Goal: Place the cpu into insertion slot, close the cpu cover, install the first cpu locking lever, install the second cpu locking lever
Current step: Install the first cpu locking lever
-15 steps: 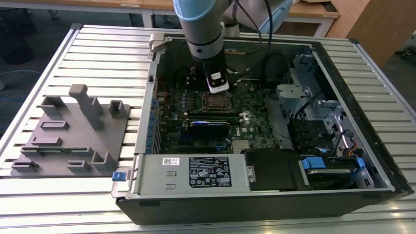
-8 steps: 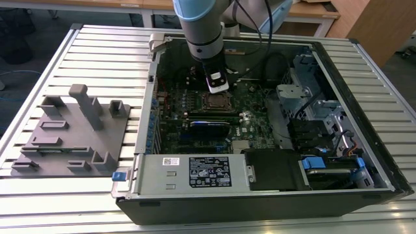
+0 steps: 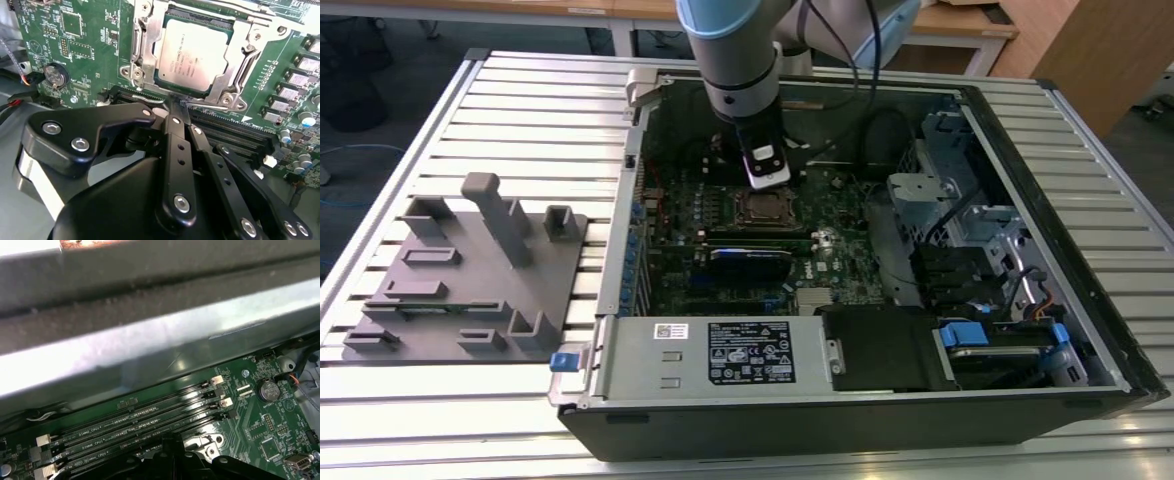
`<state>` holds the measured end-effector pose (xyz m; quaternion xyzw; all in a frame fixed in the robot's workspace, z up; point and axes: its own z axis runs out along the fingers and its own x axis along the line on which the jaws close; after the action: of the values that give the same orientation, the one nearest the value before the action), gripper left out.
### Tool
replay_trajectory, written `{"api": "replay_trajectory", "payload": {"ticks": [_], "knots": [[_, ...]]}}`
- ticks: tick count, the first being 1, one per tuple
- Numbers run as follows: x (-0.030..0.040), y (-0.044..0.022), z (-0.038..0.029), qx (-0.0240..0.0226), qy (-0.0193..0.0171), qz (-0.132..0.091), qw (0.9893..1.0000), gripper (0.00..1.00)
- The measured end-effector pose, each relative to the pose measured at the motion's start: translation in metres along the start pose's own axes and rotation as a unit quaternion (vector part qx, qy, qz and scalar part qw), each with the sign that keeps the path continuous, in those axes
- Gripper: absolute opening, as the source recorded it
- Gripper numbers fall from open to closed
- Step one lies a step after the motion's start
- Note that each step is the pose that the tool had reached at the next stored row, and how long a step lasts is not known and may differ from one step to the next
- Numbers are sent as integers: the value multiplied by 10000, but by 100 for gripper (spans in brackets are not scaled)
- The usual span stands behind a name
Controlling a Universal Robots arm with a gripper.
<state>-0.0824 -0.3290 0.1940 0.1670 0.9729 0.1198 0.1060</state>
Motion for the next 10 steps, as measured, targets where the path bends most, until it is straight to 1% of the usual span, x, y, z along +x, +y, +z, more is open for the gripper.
{"api": "replay_trajectory", "payload": {"ticks": [3, 10], "knots": [[3, 2, -14, -2, -3, 2, 10000, 10], [67, -19, -32, -12, -33, -5, 10000, 10]]}}
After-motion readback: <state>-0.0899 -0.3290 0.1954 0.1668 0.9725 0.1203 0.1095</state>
